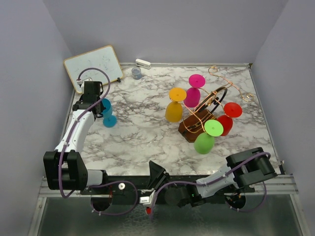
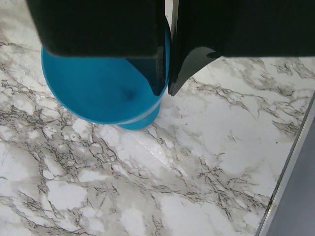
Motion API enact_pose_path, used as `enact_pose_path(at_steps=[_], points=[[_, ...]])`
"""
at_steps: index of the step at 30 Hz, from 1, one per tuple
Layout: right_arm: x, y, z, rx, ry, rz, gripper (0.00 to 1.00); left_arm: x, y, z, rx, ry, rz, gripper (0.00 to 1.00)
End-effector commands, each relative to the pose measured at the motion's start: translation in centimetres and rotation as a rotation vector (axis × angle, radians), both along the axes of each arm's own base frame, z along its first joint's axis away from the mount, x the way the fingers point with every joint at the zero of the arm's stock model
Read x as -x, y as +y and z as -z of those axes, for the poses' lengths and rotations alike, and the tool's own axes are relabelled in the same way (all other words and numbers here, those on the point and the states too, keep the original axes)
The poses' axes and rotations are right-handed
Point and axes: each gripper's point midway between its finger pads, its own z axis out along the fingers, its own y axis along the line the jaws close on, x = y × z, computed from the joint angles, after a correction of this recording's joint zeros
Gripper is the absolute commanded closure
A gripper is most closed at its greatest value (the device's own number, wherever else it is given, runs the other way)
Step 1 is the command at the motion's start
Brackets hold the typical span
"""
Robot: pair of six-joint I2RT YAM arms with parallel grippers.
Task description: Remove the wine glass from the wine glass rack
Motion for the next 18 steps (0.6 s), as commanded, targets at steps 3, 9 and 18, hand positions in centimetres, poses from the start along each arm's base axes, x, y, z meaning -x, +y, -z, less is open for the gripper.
enact_pose_path(at_steps=[3, 9, 18], points=[[0.4, 0.2, -0.8, -0.055, 0.065, 0.011, 0.45, -0.2, 0.7, -0.4, -0.007, -0.044, -0.030, 0.76], [0.5, 0.4, -0.3, -0.046, 0.092, 0.018, 0.45, 0.7, -0.6, -2.7, 0.050, -0.115, 0.014, 0.30], [1.5, 2.7, -1.9, -0.084, 0.148, -0.010, 0.44, 4.6, -1.3, -10.5, 0.076, -0.415, 0.063, 0.22]])
